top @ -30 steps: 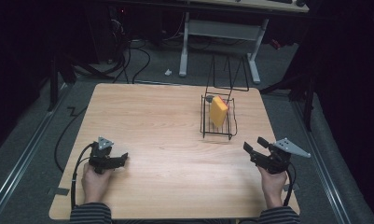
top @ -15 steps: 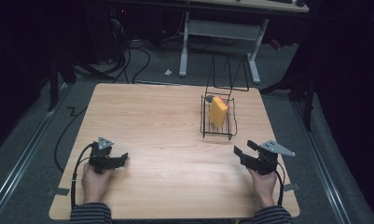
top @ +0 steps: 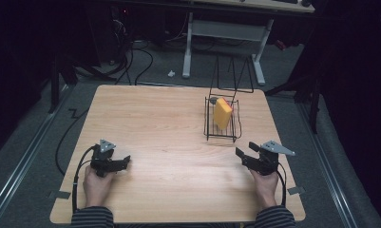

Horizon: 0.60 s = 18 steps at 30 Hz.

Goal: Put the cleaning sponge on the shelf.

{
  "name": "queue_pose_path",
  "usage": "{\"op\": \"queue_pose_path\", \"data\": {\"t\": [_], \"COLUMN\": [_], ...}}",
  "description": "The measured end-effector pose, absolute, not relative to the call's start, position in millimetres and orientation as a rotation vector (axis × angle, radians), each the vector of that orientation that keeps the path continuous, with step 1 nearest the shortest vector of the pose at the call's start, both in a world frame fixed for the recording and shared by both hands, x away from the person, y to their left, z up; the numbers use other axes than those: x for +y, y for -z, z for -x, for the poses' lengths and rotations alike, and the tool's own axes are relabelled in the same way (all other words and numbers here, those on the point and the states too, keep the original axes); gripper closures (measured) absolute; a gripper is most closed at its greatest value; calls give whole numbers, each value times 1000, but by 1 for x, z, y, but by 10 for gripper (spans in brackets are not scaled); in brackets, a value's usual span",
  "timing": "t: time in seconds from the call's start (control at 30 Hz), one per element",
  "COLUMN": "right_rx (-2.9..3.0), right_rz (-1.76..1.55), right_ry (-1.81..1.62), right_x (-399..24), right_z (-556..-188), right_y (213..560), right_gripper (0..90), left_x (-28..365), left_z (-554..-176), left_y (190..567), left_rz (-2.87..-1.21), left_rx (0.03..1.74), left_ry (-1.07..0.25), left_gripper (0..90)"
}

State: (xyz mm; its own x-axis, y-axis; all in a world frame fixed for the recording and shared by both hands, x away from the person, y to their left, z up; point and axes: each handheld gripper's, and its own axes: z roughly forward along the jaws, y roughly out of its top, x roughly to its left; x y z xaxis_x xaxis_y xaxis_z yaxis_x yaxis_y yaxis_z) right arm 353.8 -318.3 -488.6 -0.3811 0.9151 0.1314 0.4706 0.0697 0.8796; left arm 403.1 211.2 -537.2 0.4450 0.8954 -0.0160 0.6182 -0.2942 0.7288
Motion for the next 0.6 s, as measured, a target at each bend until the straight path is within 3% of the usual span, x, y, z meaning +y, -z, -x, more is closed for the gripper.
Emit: {"op": "queue_pose_path", "data": {"t": [0.6], "right_rx": [1917], "right_rz": [-1411], "right_ry": [-1185], "right_x": [-322], "right_z": [-365], "right_y": [498], "right_gripper": [327], "left_x": [211], "left_z": [-403], "left_y": [537], "left_rz": [-2024], "left_rx": [1265], "left_ry": [-528], "left_gripper": [174]}}
